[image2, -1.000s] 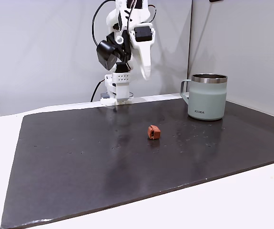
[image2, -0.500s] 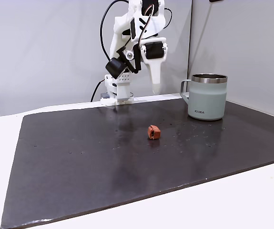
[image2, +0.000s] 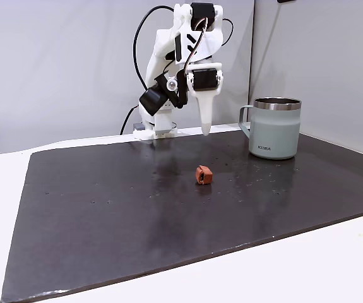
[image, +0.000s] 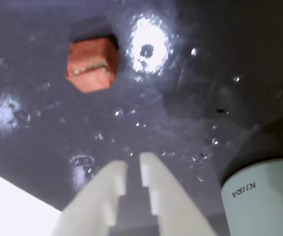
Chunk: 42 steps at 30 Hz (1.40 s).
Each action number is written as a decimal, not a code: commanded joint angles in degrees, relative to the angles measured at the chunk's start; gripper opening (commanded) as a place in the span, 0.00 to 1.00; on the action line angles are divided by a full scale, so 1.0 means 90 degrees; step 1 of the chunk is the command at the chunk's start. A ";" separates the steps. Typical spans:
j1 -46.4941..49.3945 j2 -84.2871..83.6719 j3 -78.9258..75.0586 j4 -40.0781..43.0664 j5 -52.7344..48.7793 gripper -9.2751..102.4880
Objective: Grasp a cube and put it in the cup.
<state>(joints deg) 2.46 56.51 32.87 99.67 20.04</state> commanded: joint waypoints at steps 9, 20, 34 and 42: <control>0.0088 -0.0029 -0.0420 0.0322 0.0107 0.38; 0.0156 -0.0566 -0.0557 0.0322 0.0107 0.40; 0.0146 -0.1543 -0.1357 0.0342 0.0137 0.40; 0.0215 -0.2070 -0.1816 0.0352 0.0107 0.40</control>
<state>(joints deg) 3.87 37.79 20.21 102.30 20.48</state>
